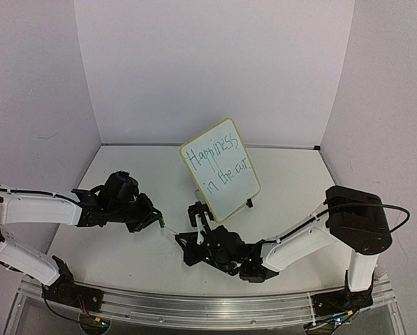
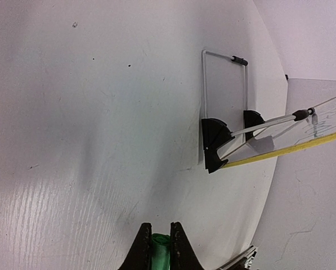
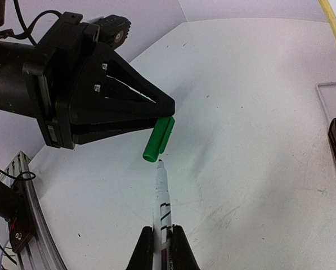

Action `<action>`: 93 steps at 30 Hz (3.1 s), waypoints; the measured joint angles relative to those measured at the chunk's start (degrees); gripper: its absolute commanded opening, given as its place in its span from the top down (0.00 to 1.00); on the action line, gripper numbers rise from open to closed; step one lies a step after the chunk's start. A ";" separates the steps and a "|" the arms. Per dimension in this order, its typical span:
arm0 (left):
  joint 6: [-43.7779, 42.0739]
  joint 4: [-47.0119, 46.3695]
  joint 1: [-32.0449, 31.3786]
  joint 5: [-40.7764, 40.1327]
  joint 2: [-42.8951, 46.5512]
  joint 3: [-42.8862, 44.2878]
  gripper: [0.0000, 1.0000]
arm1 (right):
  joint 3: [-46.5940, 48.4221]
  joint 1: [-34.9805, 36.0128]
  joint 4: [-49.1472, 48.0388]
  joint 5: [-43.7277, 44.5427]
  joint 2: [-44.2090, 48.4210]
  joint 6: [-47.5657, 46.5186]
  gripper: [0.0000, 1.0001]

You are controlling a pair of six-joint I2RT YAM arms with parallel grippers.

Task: Write a sentence on the whiteboard
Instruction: Insert the whiteboard marker without the cap into the pen cap.

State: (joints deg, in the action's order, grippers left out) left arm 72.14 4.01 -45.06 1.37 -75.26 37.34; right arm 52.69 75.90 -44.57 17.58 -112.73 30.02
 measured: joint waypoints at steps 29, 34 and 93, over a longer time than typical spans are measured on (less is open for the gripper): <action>1.09 -1.16 0.00 -0.01 -0.90 0.00 1.00 | 0.02 0.00 -0.03 -0.33 0.00 0.00 1.00; 1.34 -1.62 -0.02 0.06 -1.26 0.00 1.00 | 0.02 0.00 -0.03 -0.35 0.00 0.00 1.00; 4.51 -5.65 0.37 -0.72 -0.47 -1.49 1.00 | 4.22 0.66 -2.36 7.72 -4.31 -6.88 1.00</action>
State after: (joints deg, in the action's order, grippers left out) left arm 76.65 -1.64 -44.68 0.64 -75.73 35.86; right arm 56.90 76.55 -46.93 25.31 -117.03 23.14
